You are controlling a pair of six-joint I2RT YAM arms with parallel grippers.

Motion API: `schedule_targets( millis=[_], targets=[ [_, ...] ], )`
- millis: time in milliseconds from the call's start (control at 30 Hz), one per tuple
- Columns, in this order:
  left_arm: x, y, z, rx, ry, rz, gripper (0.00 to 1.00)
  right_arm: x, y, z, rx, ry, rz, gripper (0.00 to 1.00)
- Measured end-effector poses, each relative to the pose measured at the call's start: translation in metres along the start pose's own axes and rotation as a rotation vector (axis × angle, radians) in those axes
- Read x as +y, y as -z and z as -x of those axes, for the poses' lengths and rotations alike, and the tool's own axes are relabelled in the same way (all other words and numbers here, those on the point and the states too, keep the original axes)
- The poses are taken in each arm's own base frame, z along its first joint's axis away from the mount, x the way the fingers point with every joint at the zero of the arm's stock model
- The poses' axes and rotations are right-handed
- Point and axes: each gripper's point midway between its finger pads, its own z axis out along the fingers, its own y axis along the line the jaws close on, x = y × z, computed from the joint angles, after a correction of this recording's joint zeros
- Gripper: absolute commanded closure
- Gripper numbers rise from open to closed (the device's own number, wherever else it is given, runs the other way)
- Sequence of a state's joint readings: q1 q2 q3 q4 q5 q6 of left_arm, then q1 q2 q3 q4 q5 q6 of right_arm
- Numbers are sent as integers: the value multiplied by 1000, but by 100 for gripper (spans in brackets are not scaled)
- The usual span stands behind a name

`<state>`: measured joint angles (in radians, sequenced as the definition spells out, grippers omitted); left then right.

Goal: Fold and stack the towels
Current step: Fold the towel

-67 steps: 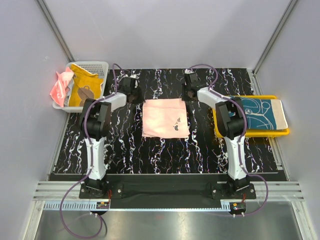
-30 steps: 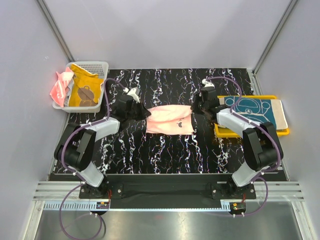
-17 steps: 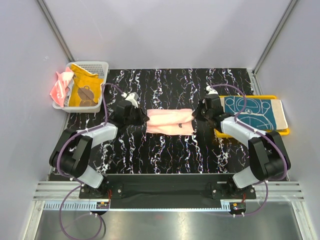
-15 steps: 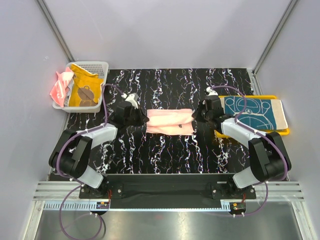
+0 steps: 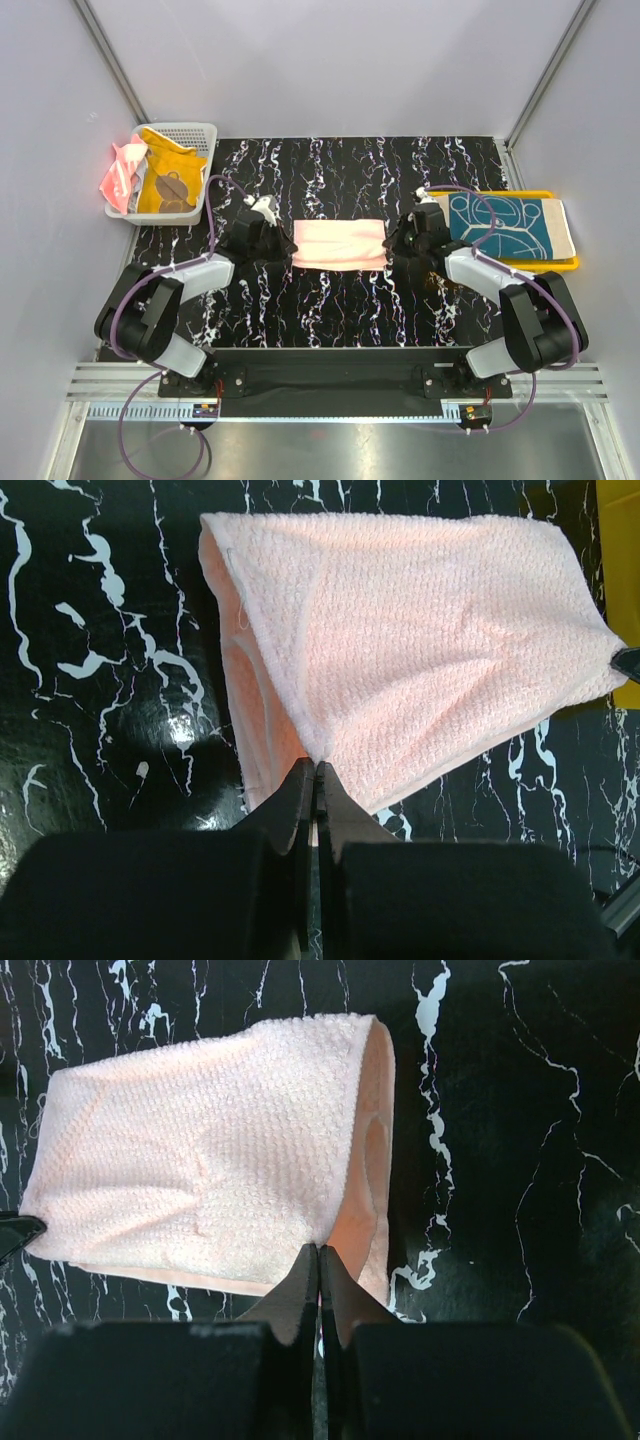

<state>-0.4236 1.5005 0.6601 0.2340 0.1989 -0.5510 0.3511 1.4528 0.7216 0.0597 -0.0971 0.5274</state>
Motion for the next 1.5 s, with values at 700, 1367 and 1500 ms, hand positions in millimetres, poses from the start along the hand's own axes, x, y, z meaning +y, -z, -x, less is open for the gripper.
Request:
schedule_targets(
  millis=[700,1367,1500],
  targets=[
    [-4,18,-15,42,-19,28,62,-14,18,-22,46,-62,-57,55],
    [-21,11,33,-43,55,152,64,9,1,-5,93,27,-84,54],
    [-21,-4,16,6,64,144,68,12,-11,-13,126,29,-88,56]
  ],
)
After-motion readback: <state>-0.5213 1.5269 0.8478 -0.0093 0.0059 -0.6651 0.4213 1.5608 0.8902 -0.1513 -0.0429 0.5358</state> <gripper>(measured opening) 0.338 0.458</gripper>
